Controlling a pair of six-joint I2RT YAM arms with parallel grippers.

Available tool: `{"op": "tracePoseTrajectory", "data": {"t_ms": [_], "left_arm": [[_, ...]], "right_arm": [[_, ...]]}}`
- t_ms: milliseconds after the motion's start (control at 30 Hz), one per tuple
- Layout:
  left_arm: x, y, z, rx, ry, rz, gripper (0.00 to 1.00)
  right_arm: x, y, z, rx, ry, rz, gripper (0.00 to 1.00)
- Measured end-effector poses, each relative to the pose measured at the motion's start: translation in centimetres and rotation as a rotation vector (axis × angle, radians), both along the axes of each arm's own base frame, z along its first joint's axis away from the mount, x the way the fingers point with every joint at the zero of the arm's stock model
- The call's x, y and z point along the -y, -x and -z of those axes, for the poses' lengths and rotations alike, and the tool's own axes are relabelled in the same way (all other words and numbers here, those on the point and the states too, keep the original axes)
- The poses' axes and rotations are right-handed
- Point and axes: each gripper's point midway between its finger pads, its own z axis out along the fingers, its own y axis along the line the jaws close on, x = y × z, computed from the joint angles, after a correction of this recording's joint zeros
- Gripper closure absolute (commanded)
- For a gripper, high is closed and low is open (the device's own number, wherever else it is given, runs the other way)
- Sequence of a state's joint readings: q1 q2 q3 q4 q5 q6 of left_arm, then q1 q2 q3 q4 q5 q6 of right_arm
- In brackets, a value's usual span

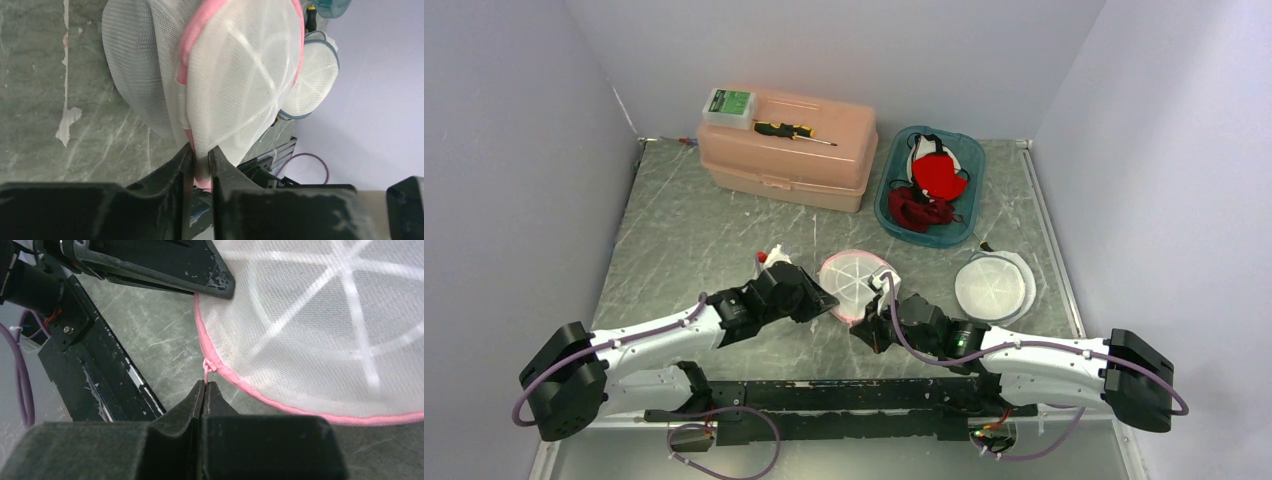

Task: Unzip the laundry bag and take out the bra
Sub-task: Unzip the laundry bag at the center of the board.

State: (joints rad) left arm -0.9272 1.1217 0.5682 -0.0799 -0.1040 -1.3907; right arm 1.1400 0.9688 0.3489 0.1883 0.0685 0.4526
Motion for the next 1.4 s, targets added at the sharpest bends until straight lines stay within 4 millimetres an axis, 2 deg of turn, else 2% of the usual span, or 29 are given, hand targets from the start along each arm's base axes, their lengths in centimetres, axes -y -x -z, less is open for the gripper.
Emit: {"op": "tracePoseTrajectory", "data": {"t_ms": [33, 67, 233, 533, 767, 1033, 1267, 1300, 1333, 1400], "left_arm": [[0.0, 0.0, 0.0, 0.001, 0.0, 0.0, 0.95], [0.0, -0.1, 0.0, 0.004, 0.001, -0.001, 0.97], [0.1, -0.3, -0.3, 0.025, -0.001, 0.002, 0.97], [-0.4, -1.3, -1.2, 0.074, 0.004, 0.013, 0.97], [-0.4, -2.1, -1.5, 0.102, -0.004, 0.095, 0.97], [-0.1, -4.4, -2.2, 0.146, -0.003, 0.305, 0.97], [1.2, -6.1, -3.8, 0.221, -0.013, 0.491, 0.97], [1.3, -6.4, -3.7, 0.223, -0.017, 0.503, 0.94], [1.3, -6.8, -3.4, 0.223, -0.022, 0.514, 0.86], [1.1, -7.4, -2.3, 0.202, -0.027, 0.511, 0.49]], "right_arm": [[0.1, -0.1, 0.0, 0.002, 0.003, 0.005, 1.0], [0.1, -0.1, 0.1, 0.002, 0.007, 0.011, 1.0], [1.1, -1.0, 0.3, 0.007, 0.027, 0.083, 1.0], [4.2, -2.6, -0.3, 0.001, 0.026, 0.287, 1.0], [5.9, -2.9, 0.1, 0.004, 0.053, 0.352, 1.0], [5.4, -2.0, -0.9, 0.026, 0.006, 0.295, 1.0], [2.5, -0.1, -1.1, 0.07, 0.023, 0.198, 1.0], [2.1, -0.1, -1.1, 0.074, 0.024, 0.197, 1.0], [1.5, -0.4, -1.6, 0.083, 0.012, 0.203, 1.0], [1.1, -0.6, -0.9, 0.084, 0.037, 0.211, 1.0]]}}
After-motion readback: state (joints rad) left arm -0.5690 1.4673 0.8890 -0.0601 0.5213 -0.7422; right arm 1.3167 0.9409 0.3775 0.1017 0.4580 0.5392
